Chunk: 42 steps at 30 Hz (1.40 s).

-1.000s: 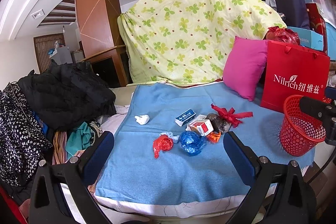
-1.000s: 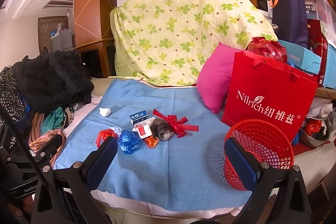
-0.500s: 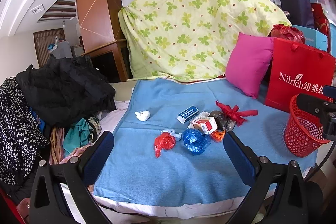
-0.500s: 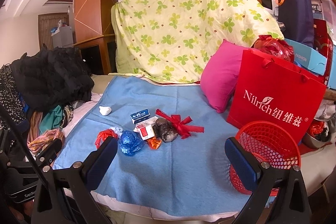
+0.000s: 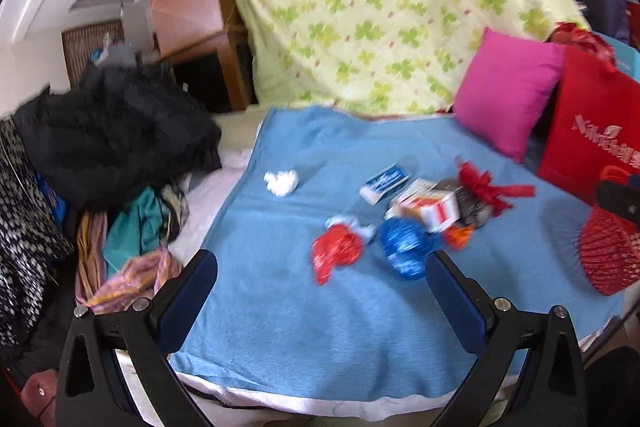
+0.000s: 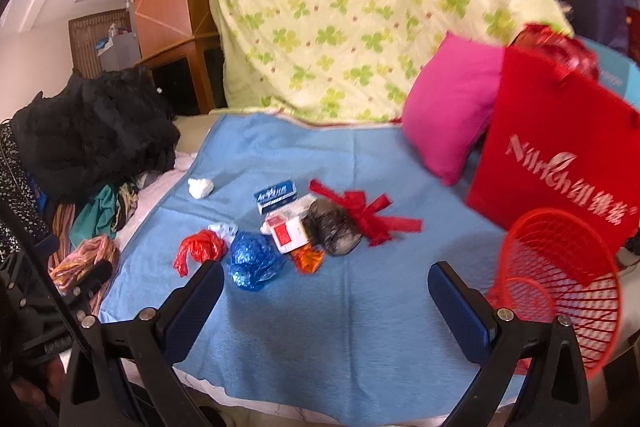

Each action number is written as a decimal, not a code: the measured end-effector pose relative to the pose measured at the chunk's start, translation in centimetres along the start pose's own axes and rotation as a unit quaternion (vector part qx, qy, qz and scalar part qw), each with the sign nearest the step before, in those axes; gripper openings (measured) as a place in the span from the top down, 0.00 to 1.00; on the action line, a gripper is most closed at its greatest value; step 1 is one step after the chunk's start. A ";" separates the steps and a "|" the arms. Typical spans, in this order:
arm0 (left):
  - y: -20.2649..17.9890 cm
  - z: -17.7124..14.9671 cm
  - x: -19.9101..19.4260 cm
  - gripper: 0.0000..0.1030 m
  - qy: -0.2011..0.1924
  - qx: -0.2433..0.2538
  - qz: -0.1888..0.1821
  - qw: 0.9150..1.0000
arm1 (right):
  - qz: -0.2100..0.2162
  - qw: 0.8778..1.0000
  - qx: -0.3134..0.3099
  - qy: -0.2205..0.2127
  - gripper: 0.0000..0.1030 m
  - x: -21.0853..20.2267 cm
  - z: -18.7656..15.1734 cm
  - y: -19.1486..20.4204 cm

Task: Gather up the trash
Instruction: 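Grasp the white tissue with the left tool while the right tool grasps the blue plastic bag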

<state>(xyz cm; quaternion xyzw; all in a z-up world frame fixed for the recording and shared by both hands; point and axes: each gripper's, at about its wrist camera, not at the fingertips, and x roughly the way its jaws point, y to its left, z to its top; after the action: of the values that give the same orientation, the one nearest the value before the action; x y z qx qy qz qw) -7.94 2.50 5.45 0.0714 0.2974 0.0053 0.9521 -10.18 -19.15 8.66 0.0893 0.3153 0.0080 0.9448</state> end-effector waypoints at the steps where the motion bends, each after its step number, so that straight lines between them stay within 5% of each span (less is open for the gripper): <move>1: 1.1 -0.2 1.5 0.00 0.012 -0.008 0.003 1.000 | 0.009 1.000 0.004 0.008 0.00 1.2 -0.2 -0.1; 10: 10.0 0.7 15.2 0.00 0.079 -0.037 0.048 0.995 | 0.134 0.987 0.050 0.075 0.01 12.6 -1.4 1.3; 13: 11.3 2.5 19.1 0.00 0.078 -0.032 0.056 0.995 | 0.161 0.980 0.059 0.101 0.10 16.3 -1.6 2.7; 23: 9.9 9.3 31.3 0.00 0.081 -0.019 0.020 0.996 | 0.141 0.975 0.041 0.164 0.24 24.9 -3.8 4.6; 30: 8.1 9.6 41.3 0.00 0.159 -0.024 0.026 0.987 | 0.154 0.971 0.034 0.182 0.47 26.9 -4.4 5.5; 31: 8.1 9.3 42.2 0.04 0.168 -0.028 0.021 0.985 | 0.154 0.971 0.027 0.179 0.48 26.8 -4.3 5.6; 35: 7.9 7.7 43.7 0.56 0.203 -0.058 -0.044 0.977 | 0.164 0.970 0.022 0.178 0.50 26.5 -4.2 5.4; 38: 8.0 7.4 42.8 0.66 0.183 -0.057 -0.052 0.980 | 0.171 0.969 0.024 0.176 0.51 25.7 -4.0 5.1; 42: 8.3 7.7 40.0 0.67 0.168 -0.063 -0.072 0.981 | 0.183 0.970 0.020 0.161 0.51 23.4 -3.5 4.1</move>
<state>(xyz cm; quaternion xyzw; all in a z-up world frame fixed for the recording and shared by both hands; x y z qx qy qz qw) 29.62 11.77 -9.72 -0.0117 0.4562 -0.0328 0.8892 6.61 -12.92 -7.31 0.1618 0.4418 0.1885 0.8620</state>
